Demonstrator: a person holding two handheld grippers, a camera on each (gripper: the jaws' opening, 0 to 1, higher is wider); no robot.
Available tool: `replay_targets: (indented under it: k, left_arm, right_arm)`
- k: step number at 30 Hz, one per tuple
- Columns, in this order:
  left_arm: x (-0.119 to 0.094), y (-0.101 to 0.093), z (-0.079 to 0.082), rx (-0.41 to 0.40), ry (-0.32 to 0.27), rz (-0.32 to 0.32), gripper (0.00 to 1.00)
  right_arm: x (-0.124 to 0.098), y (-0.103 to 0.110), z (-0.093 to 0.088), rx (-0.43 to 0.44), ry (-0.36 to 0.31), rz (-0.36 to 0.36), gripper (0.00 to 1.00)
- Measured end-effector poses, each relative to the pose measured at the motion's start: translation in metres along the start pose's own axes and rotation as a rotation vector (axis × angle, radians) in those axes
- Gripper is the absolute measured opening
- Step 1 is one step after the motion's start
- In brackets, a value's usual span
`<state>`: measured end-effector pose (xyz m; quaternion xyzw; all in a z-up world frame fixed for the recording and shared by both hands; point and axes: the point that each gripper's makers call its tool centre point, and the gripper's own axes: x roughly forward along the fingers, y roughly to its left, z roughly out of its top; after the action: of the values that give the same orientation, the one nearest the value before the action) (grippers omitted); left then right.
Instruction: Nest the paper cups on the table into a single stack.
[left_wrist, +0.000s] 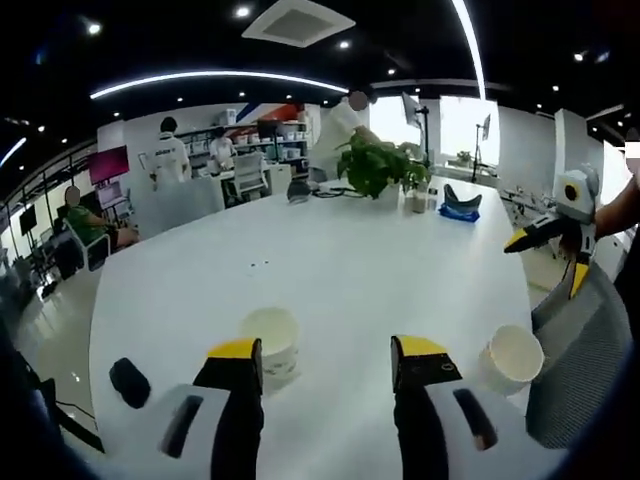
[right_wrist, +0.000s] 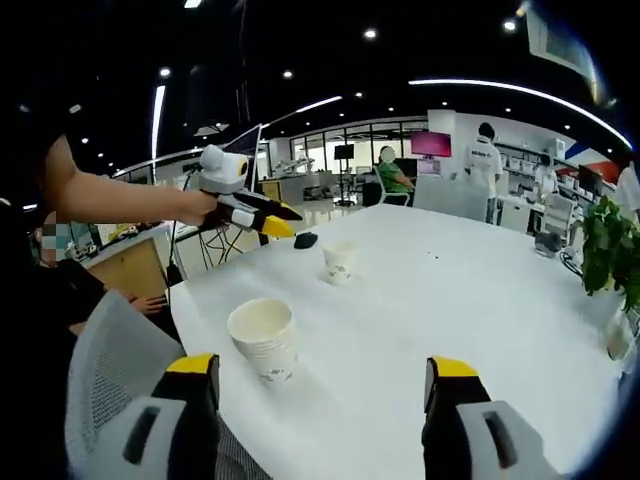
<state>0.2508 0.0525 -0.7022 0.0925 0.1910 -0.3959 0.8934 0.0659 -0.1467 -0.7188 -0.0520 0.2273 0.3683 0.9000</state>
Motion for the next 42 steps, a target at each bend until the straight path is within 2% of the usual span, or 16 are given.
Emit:
replay_targets:
  k: [10,19,25,30,33,42]
  left_arm:
    - [0.021,0.011,-0.006,-0.006,0.049,0.003,0.45]
    - [0.036,0.024,-0.019,-0.007,0.102,0.005,0.4]
    - [0.047,0.026,-0.021,0.008,0.122,-0.004,0.34]
    - [0.058,0.022,-0.017,0.032,0.127,-0.019,0.3]
    - [0.071,0.026,-0.021,0.054,0.156,-0.032,0.27]
    - [0.085,0.028,-0.036,0.068,0.226,-0.046,0.19]
  right_arm:
    - [-0.009,-0.008,-0.006,0.011,-0.01,-0.049,1.0]
    - [-0.017,-0.009,-0.011,0.017,-0.006,-0.083,1.0]
    - [-0.023,-0.012,-0.013,0.028,-0.008,-0.108,1.0]
    - [-0.028,-0.014,-0.015,0.041,-0.009,-0.129,1.0]
    - [-0.03,-0.016,-0.016,0.049,-0.009,-0.143,0.99]
    - [-0.034,-0.017,-0.017,0.07,-0.014,-0.167,0.99]
